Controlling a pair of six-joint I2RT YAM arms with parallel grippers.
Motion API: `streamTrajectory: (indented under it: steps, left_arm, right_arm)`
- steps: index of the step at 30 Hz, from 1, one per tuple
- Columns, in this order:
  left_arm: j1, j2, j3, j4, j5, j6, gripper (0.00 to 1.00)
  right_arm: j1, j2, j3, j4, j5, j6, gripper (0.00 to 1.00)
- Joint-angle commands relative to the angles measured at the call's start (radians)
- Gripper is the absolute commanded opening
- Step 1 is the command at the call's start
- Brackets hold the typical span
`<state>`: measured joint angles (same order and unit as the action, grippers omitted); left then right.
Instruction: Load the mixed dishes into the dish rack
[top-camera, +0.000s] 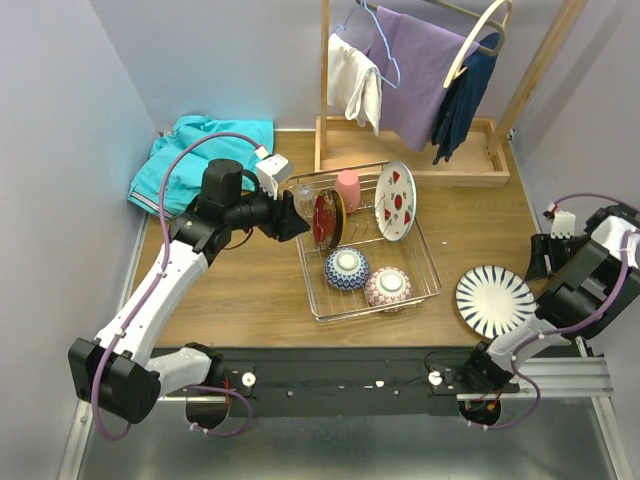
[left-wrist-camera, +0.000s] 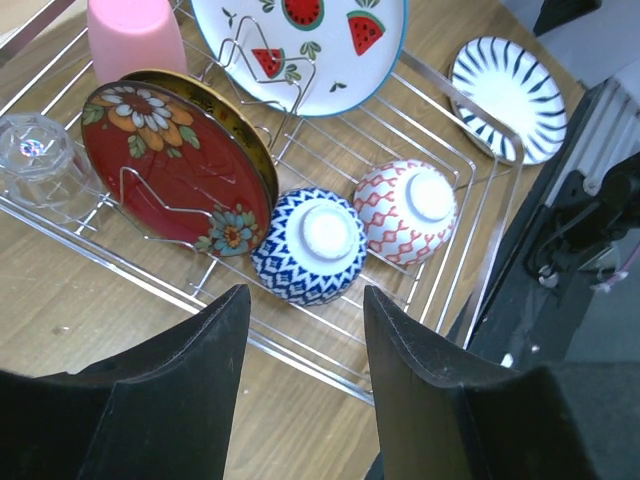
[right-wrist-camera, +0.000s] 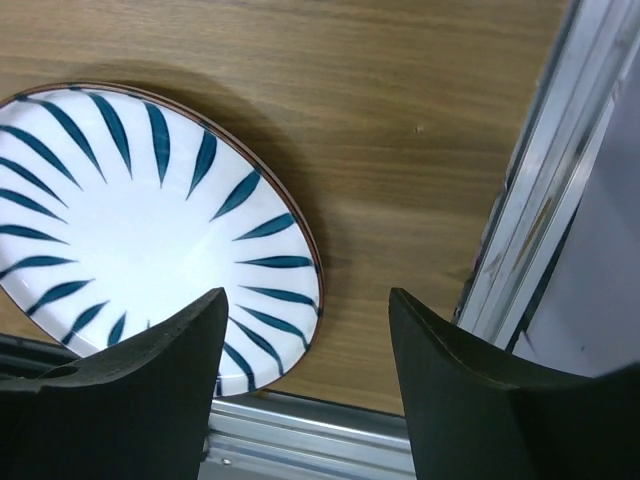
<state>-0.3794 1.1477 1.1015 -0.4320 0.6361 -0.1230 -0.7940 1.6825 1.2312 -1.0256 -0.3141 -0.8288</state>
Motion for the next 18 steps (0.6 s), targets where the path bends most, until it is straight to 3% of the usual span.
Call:
streamTrajectory:
  steps: [1,8,12,15,16,18]
  left_arm:
    - [0.011,0.040,0.047,-0.047,0.013,0.106,0.57]
    - [0.019,0.050,0.086,-0.227,-0.073,0.293,0.57]
    - [0.019,0.037,0.070,-0.266,-0.053,0.348,0.56]
    - [0.019,0.046,0.061,-0.252,-0.039,0.338,0.56]
    - [0.020,0.053,0.072,-0.251,-0.036,0.333,0.56]
    - [0.019,0.073,0.084,-0.249,-0.027,0.339,0.55]
  right_arm:
    - [-0.005,0.081,0.039,-0.077,-0.048,-0.180,0.70]
    - [-0.004,0.120,-0.019,0.005,-0.026,-0.208,0.68]
    - [-0.004,0.154,-0.033,0.022,-0.033,-0.217,0.64]
    - [-0.005,0.207,-0.042,0.022,-0.023,-0.211,0.53]
    - [-0.004,0.232,-0.042,0.016,-0.026,-0.214,0.44]
    - [-0.004,0.246,-0.041,0.007,-0.028,-0.205,0.39]
